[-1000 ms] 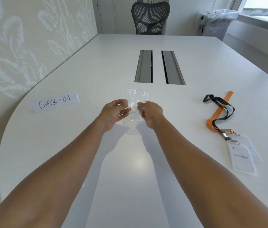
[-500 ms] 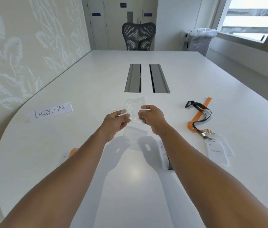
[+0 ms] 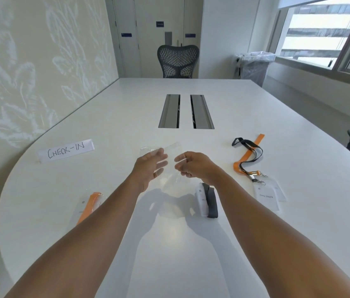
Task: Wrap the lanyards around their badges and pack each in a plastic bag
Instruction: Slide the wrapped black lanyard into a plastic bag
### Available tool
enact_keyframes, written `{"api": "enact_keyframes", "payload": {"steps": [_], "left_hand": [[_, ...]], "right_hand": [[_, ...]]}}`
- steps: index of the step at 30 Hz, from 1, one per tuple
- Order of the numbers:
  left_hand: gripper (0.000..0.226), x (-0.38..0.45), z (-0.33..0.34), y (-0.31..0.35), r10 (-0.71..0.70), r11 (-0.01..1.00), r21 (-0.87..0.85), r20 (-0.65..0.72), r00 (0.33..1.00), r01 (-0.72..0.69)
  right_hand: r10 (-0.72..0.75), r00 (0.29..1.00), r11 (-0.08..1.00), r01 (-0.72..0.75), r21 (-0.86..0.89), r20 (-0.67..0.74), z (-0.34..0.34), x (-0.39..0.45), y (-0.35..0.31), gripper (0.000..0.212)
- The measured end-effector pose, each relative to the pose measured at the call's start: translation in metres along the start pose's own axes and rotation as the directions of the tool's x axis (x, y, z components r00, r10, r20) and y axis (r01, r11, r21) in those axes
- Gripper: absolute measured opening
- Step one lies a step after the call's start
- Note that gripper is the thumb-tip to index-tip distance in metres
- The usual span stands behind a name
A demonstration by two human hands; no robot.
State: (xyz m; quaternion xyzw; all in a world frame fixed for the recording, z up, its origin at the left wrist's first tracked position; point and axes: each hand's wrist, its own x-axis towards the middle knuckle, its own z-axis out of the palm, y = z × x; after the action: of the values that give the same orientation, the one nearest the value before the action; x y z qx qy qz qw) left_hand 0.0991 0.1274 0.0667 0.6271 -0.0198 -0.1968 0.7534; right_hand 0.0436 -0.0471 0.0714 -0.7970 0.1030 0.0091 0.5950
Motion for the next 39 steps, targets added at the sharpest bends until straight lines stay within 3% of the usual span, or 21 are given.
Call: {"api": "enact_keyframes", "payload": {"steps": [3, 9, 16, 21, 23, 27, 31, 35, 39], "left_hand": [[0.012, -0.004, 0.001, 0.001, 0.014, 0.999, -0.044, -0.064, 0.998, -0.017], [0.009, -0.012, 0.000, 0.000, 0.018, 1.000, -0.010, -0.098, 0.995, -0.019], [0.022, -0.021, -0.005, 0.001, -0.023, 0.967, 0.254, 0.064, 0.998, 0.006], [0.013, -0.021, -0.007, -0.003, -0.020, 0.976, 0.215, 0.036, 0.999, 0.012], [0.010, -0.019, -0.008, -0.004, -0.020, 0.986, 0.165, -0.006, 1.000, 0.021], [0.011, -0.015, -0.008, -0.005, 0.005, 0.996, 0.086, -0.084, 0.996, 0.002], [0.006, -0.012, -0.007, -0.006, 0.046, 0.999, 0.023, -0.132, 0.990, -0.043], [0.004, -0.011, -0.005, -0.006, 0.078, 0.997, 0.039, -0.151, 0.985, -0.073], [0.013, -0.012, -0.005, -0.005, 0.123, 0.988, 0.109, -0.098, 0.988, -0.112]], "right_hand": [[0.026, 1.000, 0.999, -0.026, -0.039, 0.003, -0.001, -0.004, 0.000, 0.017], [0.051, 0.979, 0.998, -0.042, 0.049, -0.198, -0.002, -0.008, 0.000, 0.029], [0.044, 0.910, 0.980, 0.041, 0.197, -0.412, -0.008, -0.009, -0.007, 0.033], [0.101, 0.884, 0.961, 0.033, 0.275, -0.457, -0.004, -0.007, -0.005, 0.045], [0.085, 0.853, 0.979, 0.025, 0.203, -0.514, -0.001, -0.005, -0.004, 0.054], [-0.085, 0.765, 0.980, -0.051, -0.192, -0.638, 0.007, -0.003, -0.004, 0.055], [-0.219, 0.815, 0.959, 0.078, -0.274, -0.536, 0.020, 0.000, -0.012, 0.032], [-0.178, 0.915, 0.979, 0.128, -0.158, -0.362, 0.033, 0.000, -0.020, 0.031], [-0.124, 0.942, 0.992, 0.116, -0.045, -0.312, 0.039, 0.000, -0.020, 0.035]]}}
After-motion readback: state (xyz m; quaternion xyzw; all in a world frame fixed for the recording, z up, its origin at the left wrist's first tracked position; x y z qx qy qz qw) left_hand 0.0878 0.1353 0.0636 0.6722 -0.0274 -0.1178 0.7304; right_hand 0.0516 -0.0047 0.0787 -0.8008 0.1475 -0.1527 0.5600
